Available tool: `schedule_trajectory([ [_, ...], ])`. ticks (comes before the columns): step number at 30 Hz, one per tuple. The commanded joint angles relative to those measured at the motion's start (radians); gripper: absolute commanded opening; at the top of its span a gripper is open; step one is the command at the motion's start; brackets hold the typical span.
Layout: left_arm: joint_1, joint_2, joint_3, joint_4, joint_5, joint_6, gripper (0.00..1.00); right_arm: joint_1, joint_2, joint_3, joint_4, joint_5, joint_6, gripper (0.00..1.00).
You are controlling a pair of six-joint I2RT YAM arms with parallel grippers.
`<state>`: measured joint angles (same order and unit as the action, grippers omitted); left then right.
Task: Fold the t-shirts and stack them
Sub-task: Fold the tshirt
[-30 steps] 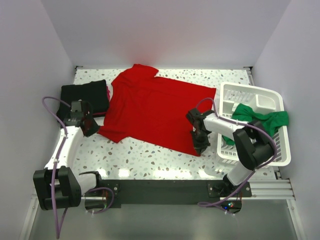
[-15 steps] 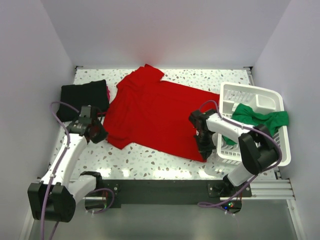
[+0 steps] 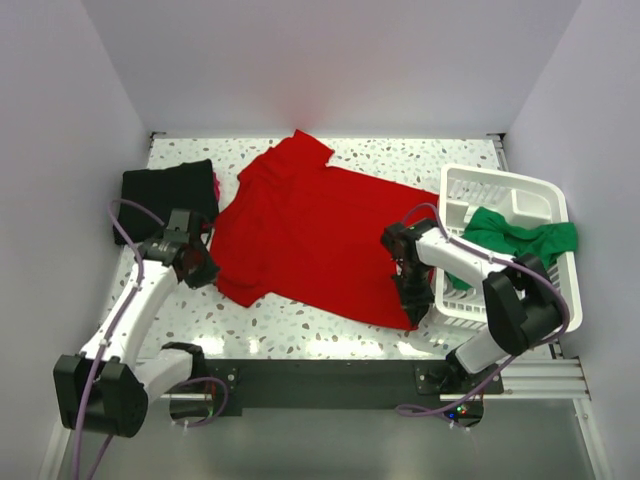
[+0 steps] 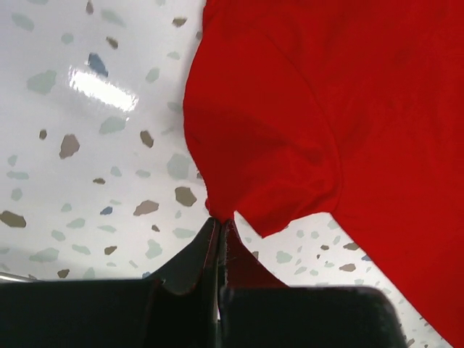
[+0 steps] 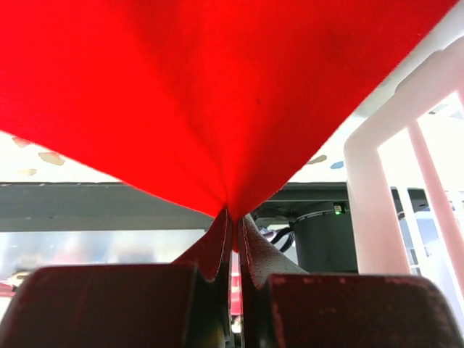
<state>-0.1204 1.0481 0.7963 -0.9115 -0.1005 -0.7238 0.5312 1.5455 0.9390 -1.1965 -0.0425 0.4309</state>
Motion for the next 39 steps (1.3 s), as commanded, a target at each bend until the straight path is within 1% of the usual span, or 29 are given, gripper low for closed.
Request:
schedule_trajectory([
  [1,-0.007,0.067,0.121,0.086,0.005,0.090,0.00,0.003,0.002,0.069,-0.066,0.033,0.019,0.00],
  [4,-0.007,0.141,0.176,0.135,0.002,0.145,0.00,0.000,0.018,0.106,-0.077,0.039,0.020,0.00],
  [8,-0.007,0.240,0.291,0.160,-0.005,0.204,0.00,-0.020,0.036,0.161,-0.075,0.039,0.020,0.00],
  [12,-0.007,0.315,0.337,0.201,0.034,0.234,0.00,-0.025,0.076,0.192,-0.063,0.039,0.019,0.00],
  [15,-0.009,0.337,0.348,0.214,0.044,0.242,0.00,-0.027,0.085,0.193,-0.055,0.039,0.019,0.00],
  [22,-0.008,0.349,0.330,0.215,0.051,0.251,0.00,-0.027,0.099,0.159,-0.008,0.015,-0.007,0.00],
  [25,-0.008,0.346,0.328,0.215,0.051,0.251,0.00,-0.025,0.126,0.187,0.026,-0.014,-0.043,0.00],
  [31,-0.008,0.343,0.331,0.207,0.036,0.262,0.00,-0.023,0.199,0.262,0.037,-0.062,-0.092,0.00],
  [35,-0.010,0.331,0.325,0.200,0.031,0.264,0.00,-0.025,0.217,0.284,0.026,-0.051,-0.104,0.00],
  [39,-0.007,0.323,0.325,0.200,0.028,0.262,0.00,-0.023,0.170,0.303,-0.014,-0.013,-0.087,0.00],
])
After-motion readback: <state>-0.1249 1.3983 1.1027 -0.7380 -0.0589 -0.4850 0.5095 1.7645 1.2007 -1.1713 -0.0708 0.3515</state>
